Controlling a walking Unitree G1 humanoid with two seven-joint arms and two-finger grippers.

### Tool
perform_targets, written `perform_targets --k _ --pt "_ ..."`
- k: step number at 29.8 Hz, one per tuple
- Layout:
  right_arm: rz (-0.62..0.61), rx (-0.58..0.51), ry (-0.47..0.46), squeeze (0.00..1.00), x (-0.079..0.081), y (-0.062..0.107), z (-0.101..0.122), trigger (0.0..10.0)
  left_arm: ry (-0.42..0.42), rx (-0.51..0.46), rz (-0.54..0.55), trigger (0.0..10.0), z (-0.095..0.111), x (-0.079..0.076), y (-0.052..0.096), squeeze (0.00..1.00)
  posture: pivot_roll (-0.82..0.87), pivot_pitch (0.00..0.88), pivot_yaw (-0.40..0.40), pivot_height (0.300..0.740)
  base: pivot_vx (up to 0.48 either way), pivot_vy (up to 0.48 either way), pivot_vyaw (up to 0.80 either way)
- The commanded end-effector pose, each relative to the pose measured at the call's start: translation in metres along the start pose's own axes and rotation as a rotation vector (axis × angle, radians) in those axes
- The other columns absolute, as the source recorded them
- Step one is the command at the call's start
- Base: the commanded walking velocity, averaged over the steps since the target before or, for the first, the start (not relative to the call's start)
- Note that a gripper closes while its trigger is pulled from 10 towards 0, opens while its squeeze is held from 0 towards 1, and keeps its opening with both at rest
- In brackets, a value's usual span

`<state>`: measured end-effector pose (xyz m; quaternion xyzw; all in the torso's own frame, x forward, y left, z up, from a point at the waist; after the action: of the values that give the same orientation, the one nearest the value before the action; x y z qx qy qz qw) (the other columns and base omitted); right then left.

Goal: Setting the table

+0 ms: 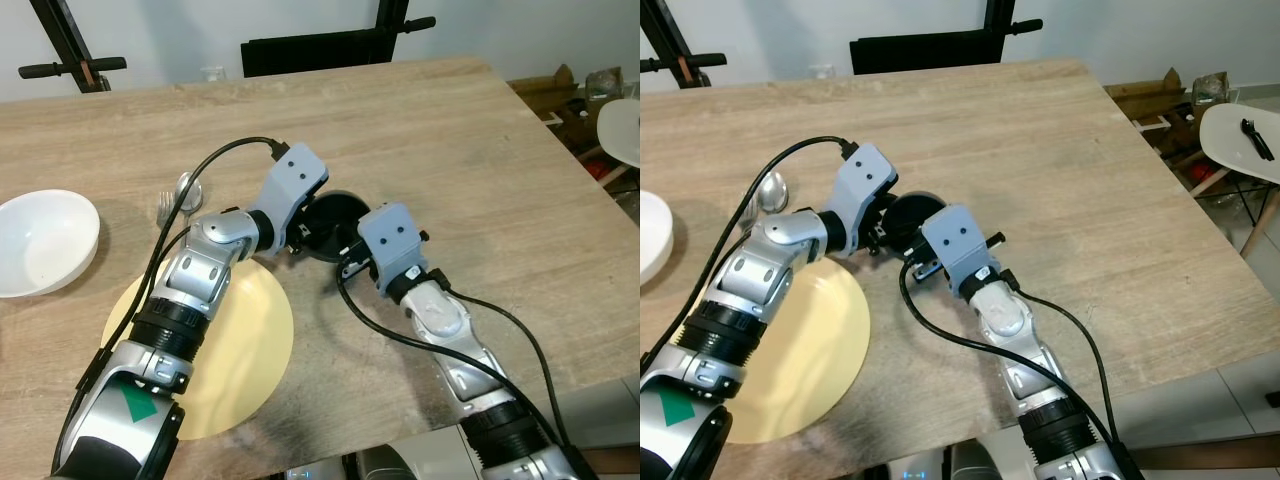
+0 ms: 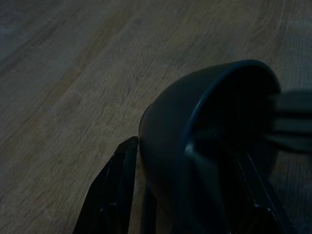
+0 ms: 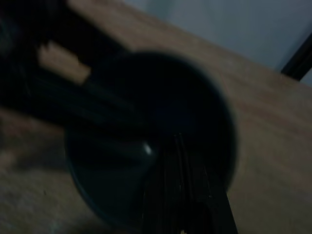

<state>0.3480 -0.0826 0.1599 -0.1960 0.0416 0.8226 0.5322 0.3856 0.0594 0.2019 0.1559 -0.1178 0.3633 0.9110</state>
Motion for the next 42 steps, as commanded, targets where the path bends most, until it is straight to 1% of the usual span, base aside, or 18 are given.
perform_targets --k 1,4,6,7,8,9,15,18,19,21,22,25,26,27,29,36,39,42 --pt "0.0 0.007 0.011 0.0 0.003 0.0 -0.005 10.0 0.022 0.013 -0.013 10.0 -0.007 -0.005 0.001 0.0 -0.1 0.116 0.025 0.74 0.0 0.0 0.0" --pt "0.005 -0.039 0.034 0.0 0.004 0.0 0.003 10.0 0.024 0.019 -0.008 10.0 -0.008 -0.006 0.001 0.0 -0.09 0.114 0.021 0.74 0.0 0.0 0.0" --pt "0.021 -0.094 0.035 0.0 0.003 0.002 0.016 10.0 0.024 0.026 -0.003 10.0 -0.01 -0.006 0.001 0.0 -0.09 0.114 0.018 0.74 0.0 0.0 0.0" --pt "0.028 -0.119 0.024 0.37 0.002 0.005 0.023 10.0 0.024 0.028 -0.002 10.0 -0.011 -0.006 0.001 0.0 -0.09 0.114 0.017 0.74 0.0 0.0 0.0" --pt "0.028 -0.119 0.024 0.37 0.002 0.005 0.023 10.0 0.024 0.028 -0.002 10.0 -0.011 -0.006 0.001 0.0 -0.09 0.114 0.017 0.74 0.0 0.0 0.0" --pt "0.035 -0.148 0.018 1.0 -0.002 0.01 0.033 10.0 0.024 0.029 -0.001 10.0 -0.011 -0.006 0.001 0.0 -0.1 0.115 0.017 0.74 0.0 0.0 0.0" --pt "0.04 -0.217 0.011 1.0 -0.011 0.024 0.057 10.0 0.023 0.034 0.001 10.0 -0.011 -0.006 0.0 0.0 -0.1 0.119 0.017 0.74 0.0 0.0 0.0" --pt "0.028 -0.224 0.027 1.0 -0.014 0.028 0.061 10.0 0.023 0.034 -0.001 10.0 -0.011 -0.007 0.0 0.0 -0.11 0.122 0.018 0.74 0.0 0.0 0.0" --pt "0.028 -0.208 0.036 0.65 -0.014 0.028 0.056 10.0 0.024 0.033 -0.002 10.0 -0.011 -0.007 0.0 0.0 -0.12 0.123 0.02 0.74 0.0 0.0 0.0" --pt "0.029 -0.197 0.043 0.65 -0.014 0.029 0.053 10.0 0.025 0.032 -0.003 10.0 -0.011 -0.007 0.0 0.0 -0.12 0.123 0.02 0.74 0.0 0.0 0.0" --pt "0.054 -0.153 0.054 0.0 -0.009 0.028 0.041 10.0 0.027 0.03 -0.006 10.0 -0.01 -0.009 -0.001 0.0 -0.12 0.124 0.02 0.74 0.0 0.0 0.0" --pt "0.072 -0.122 0.05 0.0 -0.004 0.026 0.032 10.0 0.027 0.029 -0.007 10.0 -0.01 -0.009 -0.001 0.0 -0.12 0.124 0.02 0.74 0.0 0.0 0.0" --pt "0.086 -0.084 0.045 0.0 0.003 0.021 0.022 10.0 0.027 0.027 -0.009 10.0 -0.01 -0.01 -0.001 0.0 -0.11 0.12 0.017 0.74 0.0 0.0 0.0" --pt "0.086 -0.084 0.045 0.0 0.003 0.021 0.022 10.0 0.027 0.027 -0.009 10.0 -0.01 -0.01 -0.001 0.0 -0.11 0.12 0.017 0.74 0.0 0.0 0.0" --pt "0.056 -0.037 0.052 0.0 0.004 0.013 0.011 10.0 0.027 0.024 -0.01 10.0 -0.009 -0.01 -0.001 0.0 -0.11 0.12 0.017 0.74 0.0 0.0 0.0" --pt "-0.097 0.026 0.076 0.0 -0.011 -0.005 -0.008 10.0 0.025 0.02 -0.008 10.0 -0.008 -0.009 0.003 0.0 -0.08 0.115 0.01 0.74 0.0 0.0 0.0" --pt "-0.128 0.012 0.07 0.0 -0.016 -0.009 -0.007 10.0 0.025 0.025 -0.004 10.0 -0.009 -0.009 0.005 0.0 -0.07 0.115 0.002 0.74 0.0 0.0 0.0" --pt "-0.107 -0.073 0.057 0.0 -0.019 -0.009 0.012 10.0 0.022 0.037 0.001 10.0 -0.013 -0.009 0.006 0.0 -0.07 0.116 -0.004 0.74 0.0 0.0 0.0"
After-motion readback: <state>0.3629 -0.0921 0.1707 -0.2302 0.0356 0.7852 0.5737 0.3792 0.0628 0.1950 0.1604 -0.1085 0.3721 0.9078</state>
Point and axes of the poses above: a point about 5 cm out from each wrist's last joint towards the gripper, its own y axis pointing back from the gripper into the wrist, its own z axis along the axis of the wrist's last joint, x = y × z, the point moved 3 cm from there along -y, pointing out of the wrist towards the gripper, and after that the axes turned 2 degrees about -y, right-handed, at the moved point
